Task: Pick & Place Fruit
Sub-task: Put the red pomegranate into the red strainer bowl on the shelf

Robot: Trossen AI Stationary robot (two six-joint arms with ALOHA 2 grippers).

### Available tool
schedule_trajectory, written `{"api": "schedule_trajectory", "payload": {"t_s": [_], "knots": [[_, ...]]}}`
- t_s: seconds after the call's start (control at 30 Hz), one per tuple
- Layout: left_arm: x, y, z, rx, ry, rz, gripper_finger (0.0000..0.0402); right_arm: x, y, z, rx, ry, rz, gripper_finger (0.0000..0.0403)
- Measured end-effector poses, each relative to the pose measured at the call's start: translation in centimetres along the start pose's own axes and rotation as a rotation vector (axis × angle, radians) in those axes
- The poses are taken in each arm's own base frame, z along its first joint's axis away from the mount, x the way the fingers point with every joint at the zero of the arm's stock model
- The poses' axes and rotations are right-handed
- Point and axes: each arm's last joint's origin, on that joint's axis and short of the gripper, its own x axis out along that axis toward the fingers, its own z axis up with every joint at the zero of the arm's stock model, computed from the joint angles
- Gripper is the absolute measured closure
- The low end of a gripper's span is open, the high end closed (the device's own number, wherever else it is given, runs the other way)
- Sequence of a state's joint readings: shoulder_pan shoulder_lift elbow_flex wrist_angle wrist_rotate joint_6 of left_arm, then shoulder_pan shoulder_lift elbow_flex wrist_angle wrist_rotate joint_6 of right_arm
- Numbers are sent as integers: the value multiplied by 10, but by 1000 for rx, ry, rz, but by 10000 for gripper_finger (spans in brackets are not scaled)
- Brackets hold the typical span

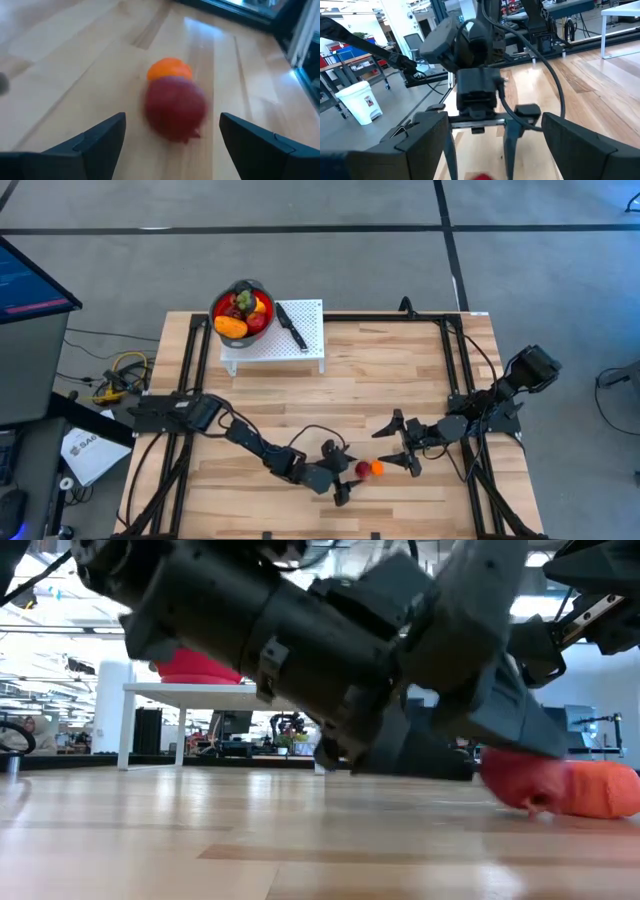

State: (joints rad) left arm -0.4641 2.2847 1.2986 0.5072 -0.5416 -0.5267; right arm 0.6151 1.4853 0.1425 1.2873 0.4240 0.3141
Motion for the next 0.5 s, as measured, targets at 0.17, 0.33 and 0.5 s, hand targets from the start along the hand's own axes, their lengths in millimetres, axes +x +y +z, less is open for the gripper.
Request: {"api": "schedule_trajectory", "payload": {"t_s": [0.17, 0.33, 0.5], "knots": [[6, 3, -11, -76, 10, 13, 88, 0, 0, 0, 0, 0, 0, 88], [7, 4, -10, -96, 2, 26, 88, 0, 0, 0, 0, 0, 0, 88], [7, 5, -10, -38, 2, 42, 88, 0, 0, 0, 0, 0, 0, 88]]}}
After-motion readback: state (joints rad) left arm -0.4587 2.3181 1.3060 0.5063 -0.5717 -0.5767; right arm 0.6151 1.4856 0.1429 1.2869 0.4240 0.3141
